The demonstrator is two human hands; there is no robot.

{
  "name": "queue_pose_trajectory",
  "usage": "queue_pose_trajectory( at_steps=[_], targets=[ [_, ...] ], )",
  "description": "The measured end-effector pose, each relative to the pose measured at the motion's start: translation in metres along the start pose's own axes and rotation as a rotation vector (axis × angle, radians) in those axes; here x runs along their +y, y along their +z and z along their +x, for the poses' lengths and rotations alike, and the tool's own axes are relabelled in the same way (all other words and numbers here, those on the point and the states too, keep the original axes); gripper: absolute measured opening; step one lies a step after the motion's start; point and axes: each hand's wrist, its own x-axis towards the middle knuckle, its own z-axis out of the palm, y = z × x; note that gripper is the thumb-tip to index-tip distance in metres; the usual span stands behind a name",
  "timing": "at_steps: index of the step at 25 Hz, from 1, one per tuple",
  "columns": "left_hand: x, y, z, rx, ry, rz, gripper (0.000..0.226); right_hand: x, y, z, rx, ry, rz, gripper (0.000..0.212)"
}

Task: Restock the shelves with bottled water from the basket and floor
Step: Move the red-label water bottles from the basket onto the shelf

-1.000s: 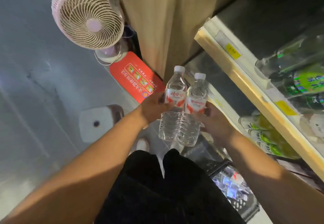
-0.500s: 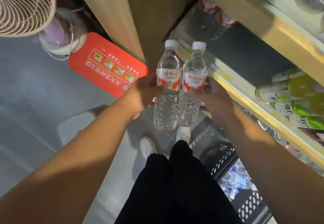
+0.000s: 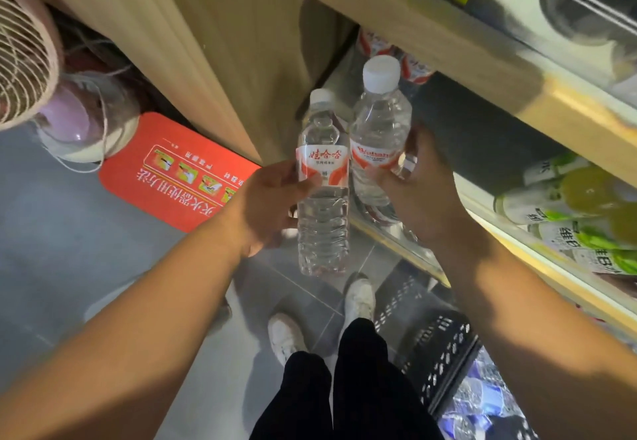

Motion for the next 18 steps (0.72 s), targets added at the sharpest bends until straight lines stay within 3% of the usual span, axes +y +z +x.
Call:
queue_pose_trajectory(
  at_steps=[5,9,18],
  targets=[
    [0.0,-0.013,0.004,0.017,0.091,0.084,0.029,0.006,-0.001,0.01,0.179,-0.104,-0.046,0.068],
    [-0.003,-0.022,0.009,0.025,0.109,0.074,0.023,0.016,0.006,0.025,0.32,-0.163,-0.022,0.069],
    [-0.015,-0.02,0.019,0.083,0.064,0.141,0.036,0.034,0.014,0.07,0.292,-0.02,0.013,0.07]
  ],
)
